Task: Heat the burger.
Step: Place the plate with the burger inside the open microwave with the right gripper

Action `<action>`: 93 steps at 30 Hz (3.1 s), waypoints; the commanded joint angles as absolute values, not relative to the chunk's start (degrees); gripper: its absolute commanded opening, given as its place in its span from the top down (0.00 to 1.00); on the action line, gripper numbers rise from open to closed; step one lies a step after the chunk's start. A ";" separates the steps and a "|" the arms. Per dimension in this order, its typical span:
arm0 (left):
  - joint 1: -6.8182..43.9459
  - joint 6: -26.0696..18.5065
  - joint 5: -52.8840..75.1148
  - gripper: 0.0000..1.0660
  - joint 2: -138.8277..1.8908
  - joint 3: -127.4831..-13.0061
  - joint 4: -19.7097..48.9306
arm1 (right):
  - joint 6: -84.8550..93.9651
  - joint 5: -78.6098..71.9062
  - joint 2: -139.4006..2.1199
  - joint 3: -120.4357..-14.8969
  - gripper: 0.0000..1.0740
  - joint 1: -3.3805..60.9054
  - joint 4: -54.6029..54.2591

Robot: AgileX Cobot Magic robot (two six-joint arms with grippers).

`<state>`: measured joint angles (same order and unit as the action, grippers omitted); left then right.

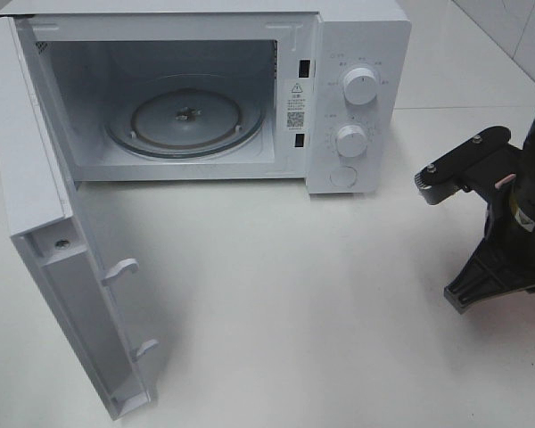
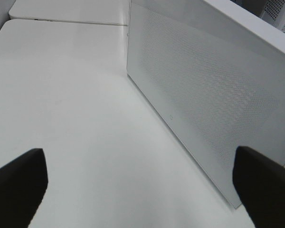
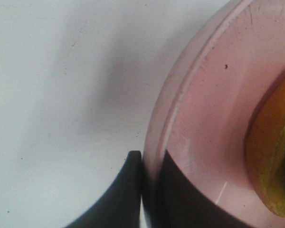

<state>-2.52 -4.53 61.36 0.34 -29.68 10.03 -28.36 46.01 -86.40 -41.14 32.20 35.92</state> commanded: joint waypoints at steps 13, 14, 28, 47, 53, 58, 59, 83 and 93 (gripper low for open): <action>-2.58 -4.18 61.48 0.08 0.80 -29.62 10.31 | -28.07 47.38 -85.77 -41.14 1.00 37.82 38.85; -2.58 -4.18 61.48 0.08 0.80 -29.62 10.31 | -28.07 47.44 -85.77 -41.14 1.00 38.62 38.90; -2.58 -4.18 61.48 0.08 0.80 -29.62 10.31 | -28.02 49.56 -85.77 -41.14 1.00 46.41 40.16; -2.58 -4.18 61.48 0.08 0.80 -29.62 10.31 | -28.02 54.37 -85.77 -41.14 1.00 59.99 42.57; -2.58 -4.18 61.48 0.08 0.80 -29.62 10.31 | -28.02 55.23 -85.77 -41.14 1.00 64.69 43.26; -2.58 -4.18 61.48 0.08 0.80 -29.62 10.31 | -28.02 56.61 -85.77 -41.14 1.00 66.98 43.32; -2.58 -4.18 61.48 0.08 0.80 -29.62 10.31 | -28.02 56.61 -85.77 -41.14 1.00 66.98 43.32; -2.58 -4.18 61.48 0.08 0.80 -29.62 10.31 | -18.85 52.48 -85.77 -41.14 1.00 69.16 50.13; -2.58 -4.18 61.48 0.08 0.80 -29.62 10.31 | -14.32 47.96 -85.77 -41.14 1.00 69.16 51.05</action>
<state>-2.52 -4.53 61.36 0.34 -29.68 10.03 -15.87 47.90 -86.40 -41.08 69.04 47.10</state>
